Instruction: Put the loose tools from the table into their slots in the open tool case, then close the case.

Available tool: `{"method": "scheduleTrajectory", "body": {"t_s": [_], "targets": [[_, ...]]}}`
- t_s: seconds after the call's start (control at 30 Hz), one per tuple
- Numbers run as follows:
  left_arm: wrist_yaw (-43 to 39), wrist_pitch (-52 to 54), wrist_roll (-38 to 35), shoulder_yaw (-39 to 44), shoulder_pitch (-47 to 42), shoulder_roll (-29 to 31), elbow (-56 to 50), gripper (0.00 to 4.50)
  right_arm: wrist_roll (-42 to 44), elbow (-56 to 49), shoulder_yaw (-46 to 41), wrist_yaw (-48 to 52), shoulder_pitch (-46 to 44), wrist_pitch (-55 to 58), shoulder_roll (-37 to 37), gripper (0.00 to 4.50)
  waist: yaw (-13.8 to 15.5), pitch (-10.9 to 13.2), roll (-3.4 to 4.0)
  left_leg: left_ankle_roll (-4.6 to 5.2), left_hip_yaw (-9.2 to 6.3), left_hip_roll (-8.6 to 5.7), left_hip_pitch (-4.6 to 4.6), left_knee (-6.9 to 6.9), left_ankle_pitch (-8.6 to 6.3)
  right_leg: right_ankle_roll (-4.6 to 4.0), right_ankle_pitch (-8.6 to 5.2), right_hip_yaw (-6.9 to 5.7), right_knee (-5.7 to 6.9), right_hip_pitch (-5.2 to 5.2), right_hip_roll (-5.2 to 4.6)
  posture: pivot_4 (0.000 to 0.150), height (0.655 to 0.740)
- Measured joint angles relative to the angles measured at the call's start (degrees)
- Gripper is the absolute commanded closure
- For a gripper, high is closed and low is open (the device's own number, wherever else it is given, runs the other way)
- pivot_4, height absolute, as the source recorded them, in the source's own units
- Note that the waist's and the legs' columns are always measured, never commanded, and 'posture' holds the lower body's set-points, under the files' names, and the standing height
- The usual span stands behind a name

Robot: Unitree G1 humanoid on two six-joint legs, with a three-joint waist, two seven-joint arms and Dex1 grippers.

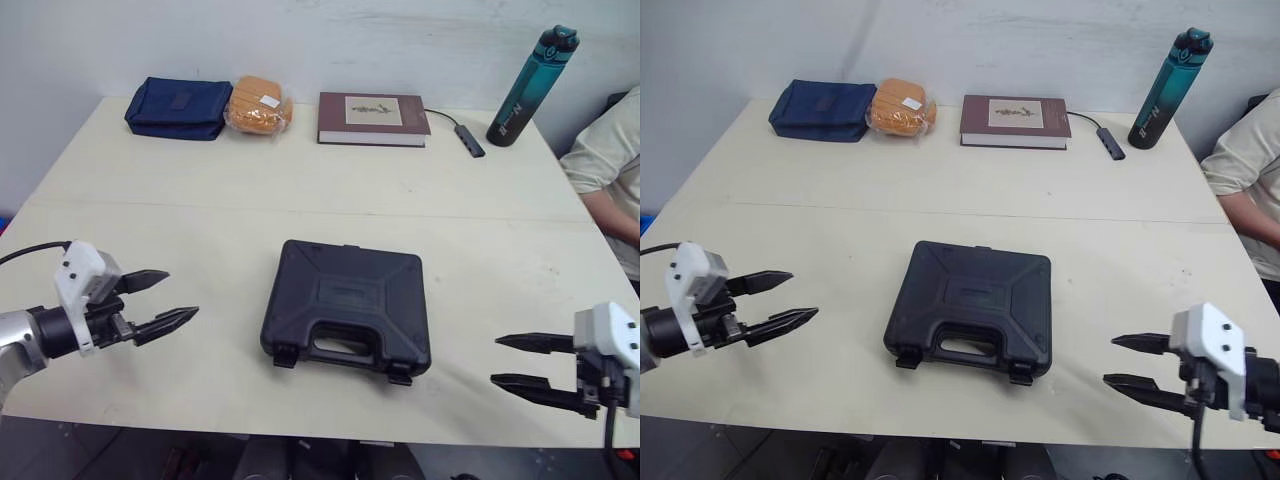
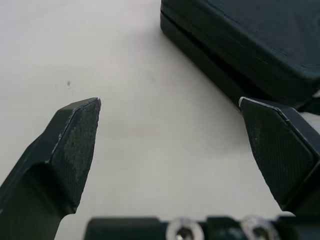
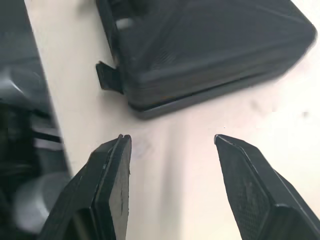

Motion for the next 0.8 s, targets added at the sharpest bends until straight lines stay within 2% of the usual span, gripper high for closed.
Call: {"method": "scheduleTrajectory", "body": {"t_s": [0.07,0.13,0.2,0.27,0.3,0.33,0.37,0.43,0.67,0.8], "targets": [[0.6,-1.7,1.9,-3.3,-3.4,-0.2,2.7,0.03,0.1,-0.5,1.2,0.0,-0.6,1.5,0.6,1.71,0.1,0.0,0.03,-0.06,0.00,-0.01,-0.05,-0.13,0.03,-0.06,-0.03,0.00,-0.01,-0.12,0.00,0.150,0.7400],[1.1,-3.0,3.0,-5.8,-5.8,-0.5,4.3,0.57,-0.1,-1.7,2.9,0.7,0.0,1.7,1.2,2.26,0.1,0.0,0.03,-0.43,0.01,-0.02,-0.18,-0.28,0.26,-0.08,-0.05,-0.01,-0.02,-0.31,0.01,0.150,0.7400],[1.0,-4.5,4.1,-8.4,-8.1,-0.6,6.0,1.36,-1.3,-2.9,4.7,1.7,1.5,1.6,2.0,3.10,0.1,0.0,0.04,-0.48,0.00,-0.03,-0.23,-0.43,0.32,-0.10,-0.06,-0.01,-0.04,-0.39,0.05,0.150,0.7400],[1.1,-5.5,5.1,-10.5,-10.8,-0.9,8.1,2.38,-2.8,-4.1,6.7,2.3,2.7,1.3,2.5,4.22,0.1,0.0,0.04,-0.46,-0.01,-0.03,-0.36,-0.42,0.44,-0.10,-0.06,-0.05,0.00,-0.48,0.12,0.150,0.7400],[1.2,-5.8,5.6,-11.5,-11.9,-1.1,9.0,2.80,-3.6,-4.6,7.7,2.4,2.9,1.1,2.9,4.50,0.1,0.0,0.04,-0.44,-0.02,-0.03,-0.45,-0.38,0.46,-0.08,-0.05,-0.07,0.04,-0.52,0.13,0.150,0.7400],[0.8,-6.4,6.3,-12.9,-13.5,-1.1,10.3,3.15,-4.5,-4.9,8.9,2.3,2.8,0.6,3.4,4.50,0.1,0.0,0.04,-0.42,-0.01,-0.03,-0.43,-0.36,0.49,-0.05,-0.04,-0.07,0.08,-0.48,0.13,0.150,0.7400],[0.3,-7.7,7.5,-15.0,-15.7,-1.0,12.1,3.82,-5.5,-5.2,10.9,1.9,2.6,0.3,3.9,4.50,0.0,0.0,0.02,-0.41,-0.01,-0.04,-0.46,-0.26,0.50,-0.02,-0.02,-0.08,0.06,-0.49,0.14,0.150,0.7400],[-0.6,-9.6,9.6,-18.4,-19.2,-1.2,15.0,4.47,-7.0,-5.7,14.0,1.3,1.6,0.0,4.6,4.50,0.0,0.0,0.03,-0.37,0.01,-0.06,-0.42,-0.22,0.52,0.07,0.03,-0.03,0.08,-0.46,0.12,0.150,0.7400],[-2.9,-19.8,19.8,-31.9,-42.3,-11.7,39.1,4.47,-14.1,-2.2,31.5,-3.5,-9.2,-3.8,12.0,4.50,0.3,0.0,-0.08,-0.39,-0.02,-0.14,-0.59,0.15,0.55,0.17,0.09,-0.06,0.33,-0.56,0.15,0.150,0.7400],[-4.4,-25.9,25.0,-36.9,-51.1,-16.7,53.5,4.47,-17.0,-1.3,35.6,-5.3,-11.1,-4.5,13.2,4.50,0.6,0.0,-0.13,-0.36,0.06,-0.16,-0.74,0.28,0.54,0.29,0.15,-0.09,0.41,-0.64,0.23,0.150,0.7400]]}}
